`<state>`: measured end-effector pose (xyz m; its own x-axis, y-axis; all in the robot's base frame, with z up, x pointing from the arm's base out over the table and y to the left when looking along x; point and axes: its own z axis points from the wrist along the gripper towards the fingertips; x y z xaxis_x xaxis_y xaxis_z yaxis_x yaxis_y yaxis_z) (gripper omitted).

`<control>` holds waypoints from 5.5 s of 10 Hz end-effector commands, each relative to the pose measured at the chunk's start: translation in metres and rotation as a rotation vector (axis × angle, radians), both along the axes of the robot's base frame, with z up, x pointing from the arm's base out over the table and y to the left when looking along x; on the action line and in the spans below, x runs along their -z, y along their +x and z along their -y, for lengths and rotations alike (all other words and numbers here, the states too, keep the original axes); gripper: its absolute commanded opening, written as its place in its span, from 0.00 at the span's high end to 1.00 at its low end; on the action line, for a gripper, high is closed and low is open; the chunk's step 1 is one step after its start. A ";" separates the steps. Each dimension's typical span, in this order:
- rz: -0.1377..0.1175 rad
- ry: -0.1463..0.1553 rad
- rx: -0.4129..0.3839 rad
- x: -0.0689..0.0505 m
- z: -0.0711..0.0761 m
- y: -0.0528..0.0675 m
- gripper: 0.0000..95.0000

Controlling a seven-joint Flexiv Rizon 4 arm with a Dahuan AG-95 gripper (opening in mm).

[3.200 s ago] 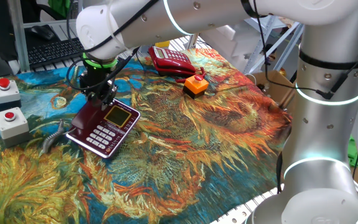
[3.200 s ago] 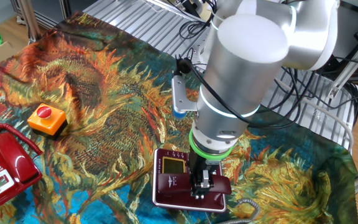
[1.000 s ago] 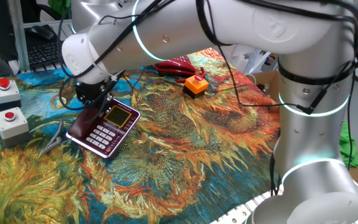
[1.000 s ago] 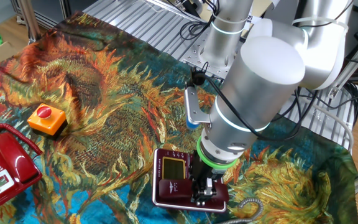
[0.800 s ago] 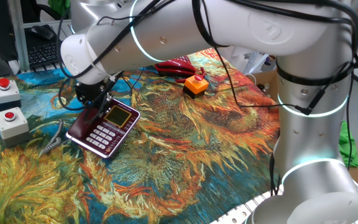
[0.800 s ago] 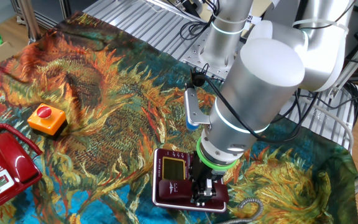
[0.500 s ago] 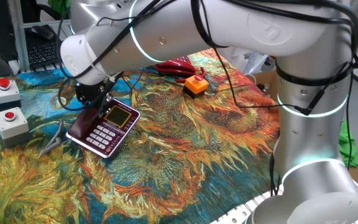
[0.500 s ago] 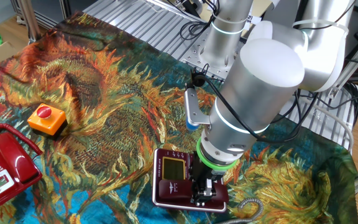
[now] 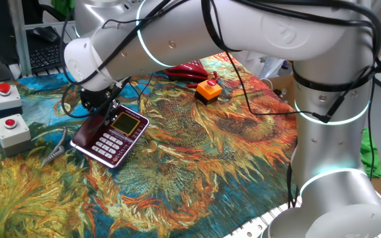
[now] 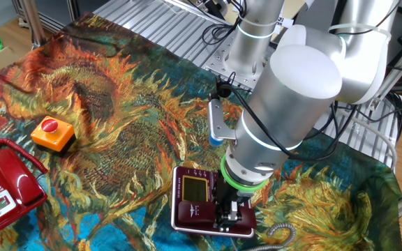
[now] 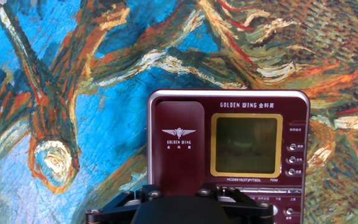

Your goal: Place the handset of the telephone on the corresponding phone cradle

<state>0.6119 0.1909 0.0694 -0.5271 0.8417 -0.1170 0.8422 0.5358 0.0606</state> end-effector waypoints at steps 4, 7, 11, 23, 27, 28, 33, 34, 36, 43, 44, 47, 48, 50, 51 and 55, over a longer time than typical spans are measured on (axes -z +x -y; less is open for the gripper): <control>-0.002 0.002 0.010 0.001 0.000 0.001 1.00; -0.003 0.001 0.011 0.001 0.000 0.001 1.00; -0.003 -0.006 0.011 0.001 0.000 0.001 0.80; -0.004 -0.010 0.012 0.002 0.000 0.001 0.60; -0.004 -0.008 0.013 0.002 0.000 0.001 0.60; -0.004 -0.008 0.013 0.001 0.000 0.001 0.60; -0.004 -0.007 0.014 0.001 0.000 0.001 0.60; -0.004 -0.005 0.014 0.002 0.000 0.001 0.60; -0.004 -0.005 0.016 0.002 0.000 0.001 0.60; -0.005 -0.004 0.020 0.003 0.000 0.002 0.60; -0.004 -0.005 0.021 0.003 0.000 0.002 0.60; -0.004 -0.006 0.023 0.003 0.000 0.002 0.60; -0.004 -0.005 0.023 0.003 0.000 0.002 0.40; -0.004 -0.003 0.026 0.003 0.000 0.002 0.40; -0.004 -0.003 0.026 0.003 0.000 0.002 0.40; -0.034 -0.005 -0.098 -0.006 -0.003 -0.003 1.00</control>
<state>0.6110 0.1938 0.0741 -0.5494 0.8245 -0.1352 0.8295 0.5577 0.0305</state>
